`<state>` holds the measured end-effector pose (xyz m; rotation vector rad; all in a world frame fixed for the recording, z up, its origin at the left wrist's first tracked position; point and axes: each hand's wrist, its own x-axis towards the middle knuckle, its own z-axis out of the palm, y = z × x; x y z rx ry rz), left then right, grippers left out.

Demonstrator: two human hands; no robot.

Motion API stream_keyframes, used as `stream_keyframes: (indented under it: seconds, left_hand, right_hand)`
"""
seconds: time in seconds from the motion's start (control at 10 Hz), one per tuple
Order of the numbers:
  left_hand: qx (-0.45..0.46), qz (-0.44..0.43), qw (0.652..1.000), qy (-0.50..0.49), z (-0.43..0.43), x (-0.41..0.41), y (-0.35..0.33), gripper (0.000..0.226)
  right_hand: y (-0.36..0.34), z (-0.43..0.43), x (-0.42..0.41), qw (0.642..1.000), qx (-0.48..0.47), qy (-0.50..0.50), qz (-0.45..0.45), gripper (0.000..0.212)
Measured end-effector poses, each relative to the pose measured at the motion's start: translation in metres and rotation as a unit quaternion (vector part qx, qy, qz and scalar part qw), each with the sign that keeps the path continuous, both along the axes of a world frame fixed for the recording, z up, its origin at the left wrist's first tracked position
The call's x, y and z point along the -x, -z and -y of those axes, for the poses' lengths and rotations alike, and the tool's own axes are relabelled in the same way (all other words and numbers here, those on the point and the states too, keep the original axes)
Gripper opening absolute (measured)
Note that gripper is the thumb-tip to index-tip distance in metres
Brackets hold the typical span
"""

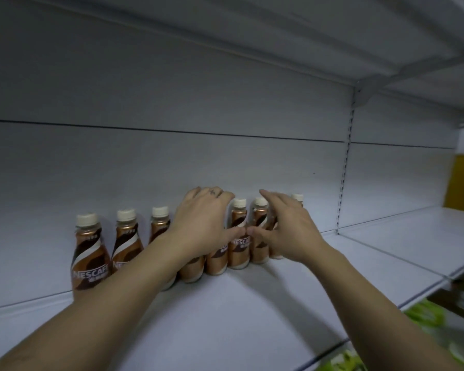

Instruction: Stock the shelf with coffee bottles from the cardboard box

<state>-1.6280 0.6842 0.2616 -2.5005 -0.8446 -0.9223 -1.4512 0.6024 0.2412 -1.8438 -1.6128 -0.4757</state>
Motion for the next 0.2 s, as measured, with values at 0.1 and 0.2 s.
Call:
stream_keyframes:
  seconds: [0.1,0.2]
  left_hand:
    - [0.020,0.024,0.999,0.037,0.013,-0.016,-0.011,0.077]
    - [0.049,0.039,0.996,0.070,0.020,-0.028,-0.020,0.075]
  right_hand:
    - [-0.023,0.028,-0.007,1.000,-0.011,0.020,0.017,0.087]
    - [-0.042,0.050,-0.014,0.999,-0.025,0.030,0.020,0.084]
